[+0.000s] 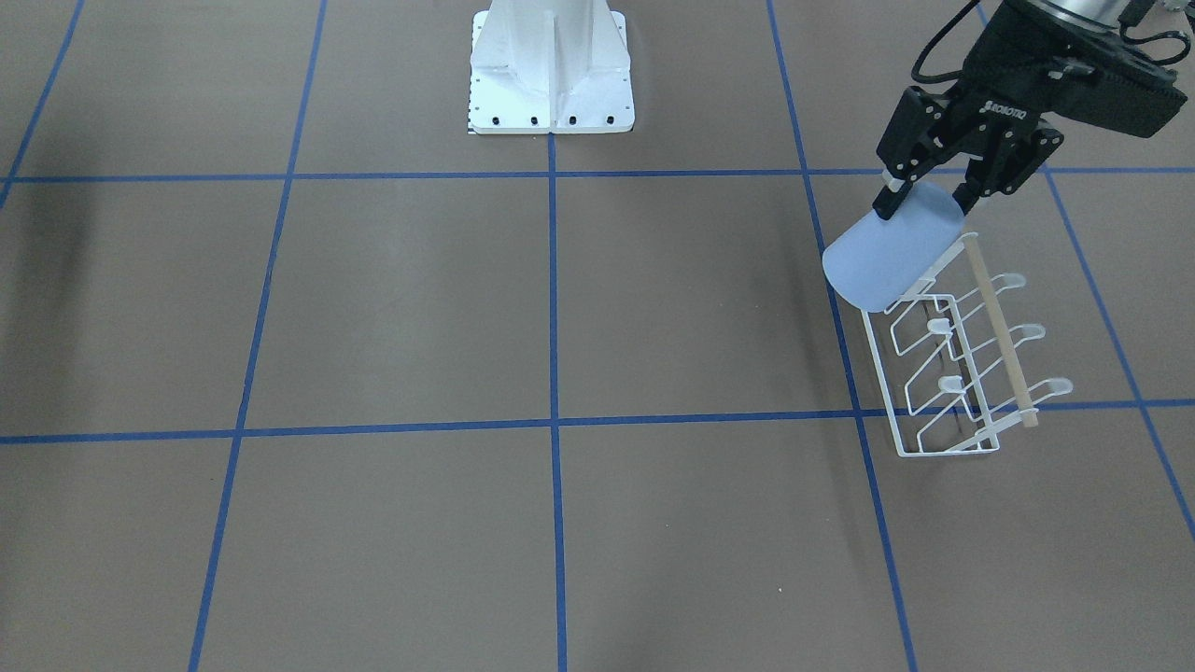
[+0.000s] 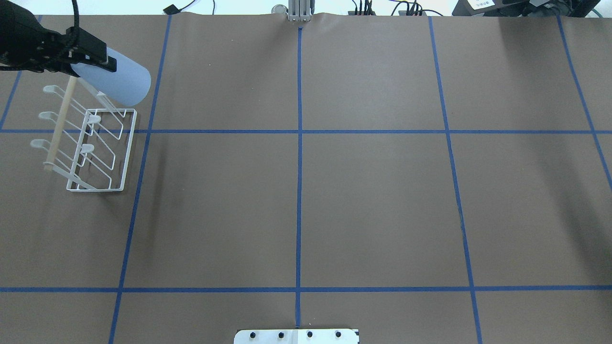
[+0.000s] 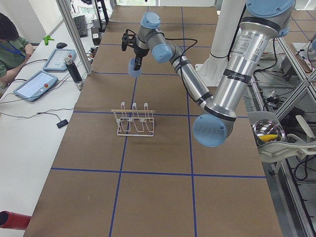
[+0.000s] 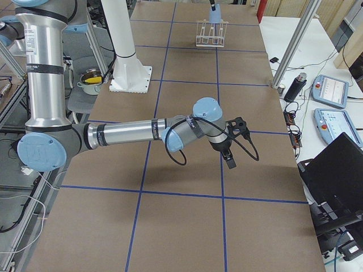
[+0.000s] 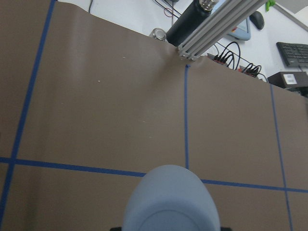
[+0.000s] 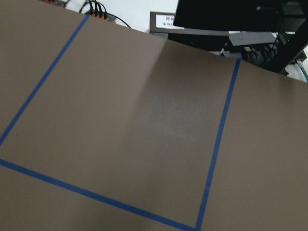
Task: Hang cup on cup holder
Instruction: 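Carry the cup with the left gripper over the wire rack while the right arm withdraws, then lower the cup onto a rack peg with the left gripper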
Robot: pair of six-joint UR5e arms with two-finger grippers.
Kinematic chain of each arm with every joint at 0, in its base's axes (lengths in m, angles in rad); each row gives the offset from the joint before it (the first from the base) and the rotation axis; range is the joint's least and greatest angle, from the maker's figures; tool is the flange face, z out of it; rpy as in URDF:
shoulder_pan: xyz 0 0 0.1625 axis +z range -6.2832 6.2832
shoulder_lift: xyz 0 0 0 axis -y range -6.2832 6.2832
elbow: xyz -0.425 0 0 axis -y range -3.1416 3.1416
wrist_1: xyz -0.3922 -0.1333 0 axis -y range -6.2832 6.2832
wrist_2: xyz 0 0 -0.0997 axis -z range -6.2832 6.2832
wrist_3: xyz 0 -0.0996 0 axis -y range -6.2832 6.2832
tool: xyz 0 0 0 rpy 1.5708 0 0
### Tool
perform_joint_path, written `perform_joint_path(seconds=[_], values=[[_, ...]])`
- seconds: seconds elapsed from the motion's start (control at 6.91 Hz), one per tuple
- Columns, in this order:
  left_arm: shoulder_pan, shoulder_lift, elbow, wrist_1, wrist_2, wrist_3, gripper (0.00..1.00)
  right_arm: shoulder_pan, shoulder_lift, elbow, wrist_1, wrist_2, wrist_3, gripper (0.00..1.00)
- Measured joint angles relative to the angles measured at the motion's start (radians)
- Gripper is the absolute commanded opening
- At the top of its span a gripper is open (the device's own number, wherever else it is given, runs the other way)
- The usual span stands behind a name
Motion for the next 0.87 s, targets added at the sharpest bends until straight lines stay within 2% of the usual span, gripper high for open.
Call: perform_joint_path(seconds=[0.29,0.43,0.58,0.87], values=[[-0.004,-0.002,0.001,0.130,0.029,0.141,0.00,-0.008,0.099,0.032,-0.379,-0.003,-0.076,1.00],[-0.003,-0.009,0.006,0.189,0.047,0.194,0.00,-0.008,0.140,0.040,-0.522,-0.003,-0.102,1.00],[-0.001,-0.020,0.022,0.230,0.067,0.238,0.00,-0.008,0.154,0.047,-0.601,0.000,-0.112,1.00],[-0.001,-0.063,0.105,0.255,0.086,0.286,0.00,-0.008,0.149,0.057,-0.645,0.012,-0.116,1.00]])
